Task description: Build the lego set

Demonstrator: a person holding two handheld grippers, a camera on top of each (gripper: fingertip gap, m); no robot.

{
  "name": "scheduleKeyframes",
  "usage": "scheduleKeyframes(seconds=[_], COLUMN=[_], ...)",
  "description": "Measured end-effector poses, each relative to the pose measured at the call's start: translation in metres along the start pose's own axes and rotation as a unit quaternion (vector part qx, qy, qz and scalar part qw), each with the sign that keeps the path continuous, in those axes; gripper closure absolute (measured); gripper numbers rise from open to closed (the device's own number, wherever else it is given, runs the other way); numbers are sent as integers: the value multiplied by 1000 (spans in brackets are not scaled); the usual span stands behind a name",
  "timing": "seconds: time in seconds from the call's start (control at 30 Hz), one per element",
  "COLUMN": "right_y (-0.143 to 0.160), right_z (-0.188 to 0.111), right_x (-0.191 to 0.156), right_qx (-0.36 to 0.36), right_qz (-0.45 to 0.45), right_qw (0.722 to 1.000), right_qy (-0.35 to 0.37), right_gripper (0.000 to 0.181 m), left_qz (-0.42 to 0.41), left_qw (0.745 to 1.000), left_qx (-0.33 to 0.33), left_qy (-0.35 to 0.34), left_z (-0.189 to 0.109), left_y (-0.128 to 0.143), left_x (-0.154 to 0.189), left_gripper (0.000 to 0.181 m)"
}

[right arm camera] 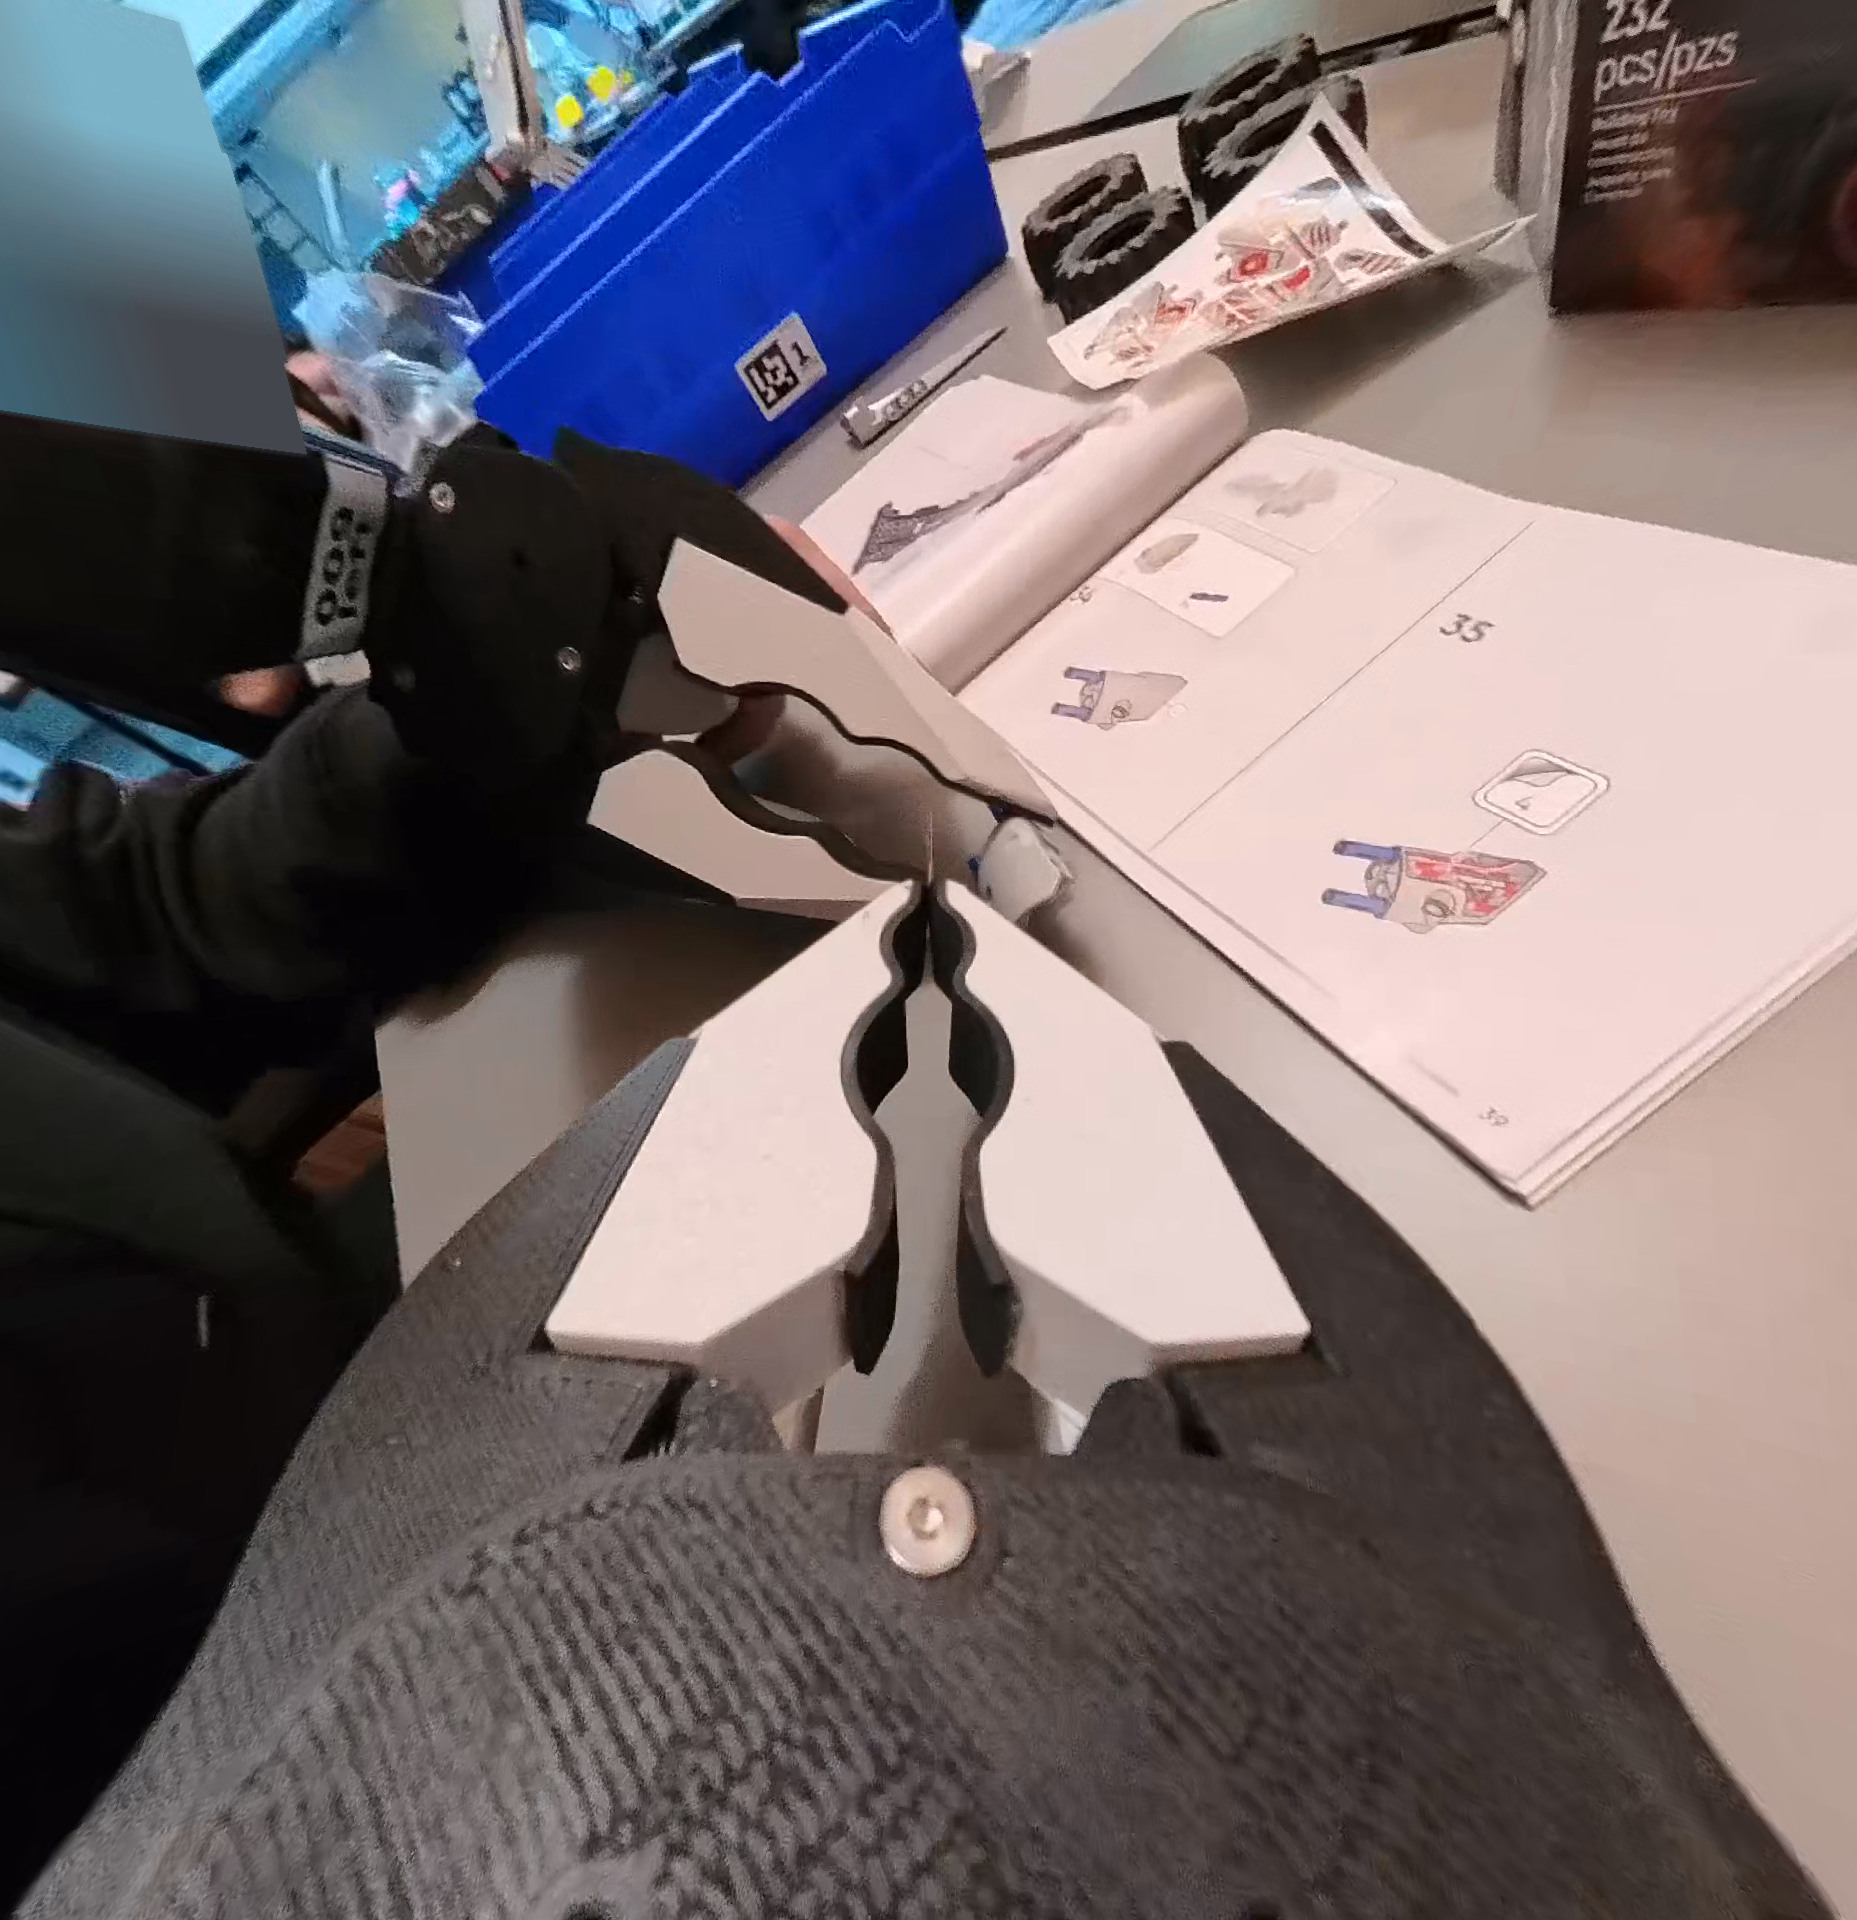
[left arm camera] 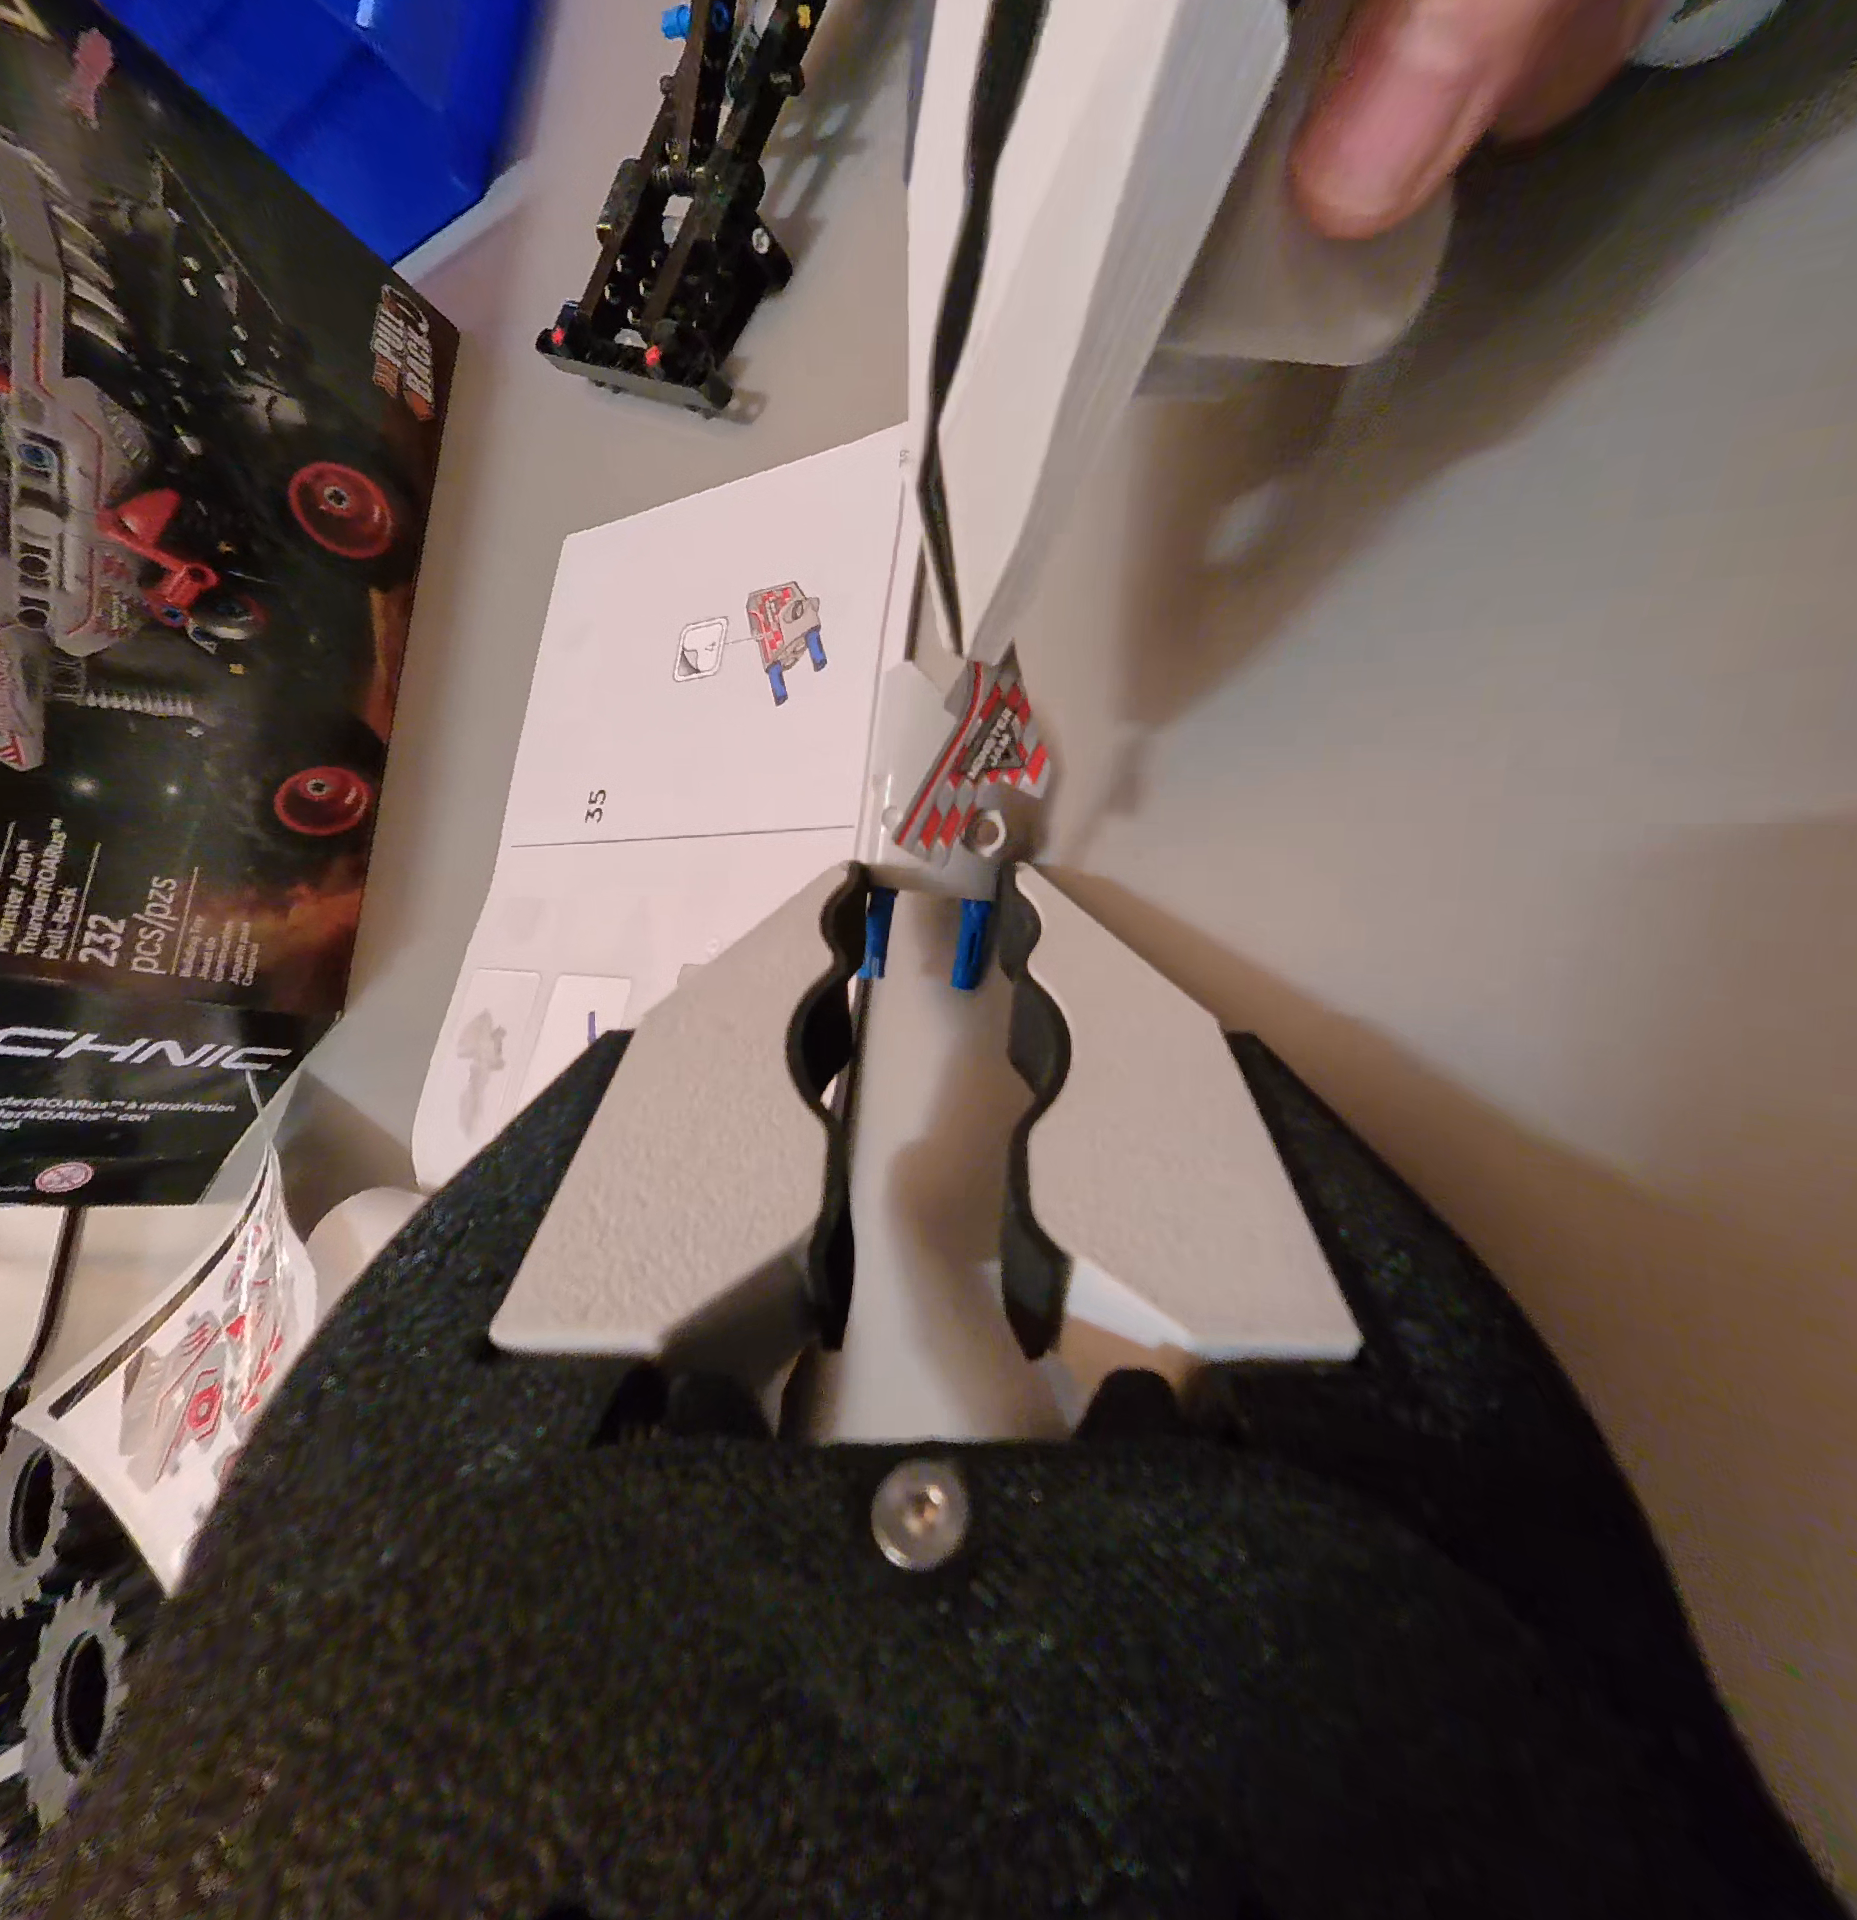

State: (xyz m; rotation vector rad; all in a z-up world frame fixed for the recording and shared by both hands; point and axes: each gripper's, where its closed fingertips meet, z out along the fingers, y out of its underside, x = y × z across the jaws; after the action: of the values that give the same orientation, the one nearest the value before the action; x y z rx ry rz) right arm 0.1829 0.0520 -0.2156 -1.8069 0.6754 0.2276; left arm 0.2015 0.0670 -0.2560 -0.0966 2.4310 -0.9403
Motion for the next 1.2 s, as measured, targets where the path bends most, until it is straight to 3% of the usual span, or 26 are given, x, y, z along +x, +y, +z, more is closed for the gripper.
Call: scheduleKeyframes(seconds=[0.4, 0.7, 1.0, 1.2], right_y=[6, -1, 2, 4], right_z=[9, 6, 8, 10], right_x=[0, -7, -6, -8], right_qx=[-36, -9, -18, -31], right_qz=[48, 74, 85, 120], right_qw=[997, 993, 992, 984], right_qy=[-47, -87, -92, -128], right_gripper=[181, 181, 181, 181], left_qz=[65, -19, -42, 15], left_qw=[997, 995, 990, 996], left_qx=[-20, -11, 21, 74], left_qy=[43, 94, 130, 52], left_z=[-13, -15, -21, -39], left_y=[8, 9, 4, -1], left_x=[6, 15, 24, -4], left_gripper=[159, 159, 148, 143])
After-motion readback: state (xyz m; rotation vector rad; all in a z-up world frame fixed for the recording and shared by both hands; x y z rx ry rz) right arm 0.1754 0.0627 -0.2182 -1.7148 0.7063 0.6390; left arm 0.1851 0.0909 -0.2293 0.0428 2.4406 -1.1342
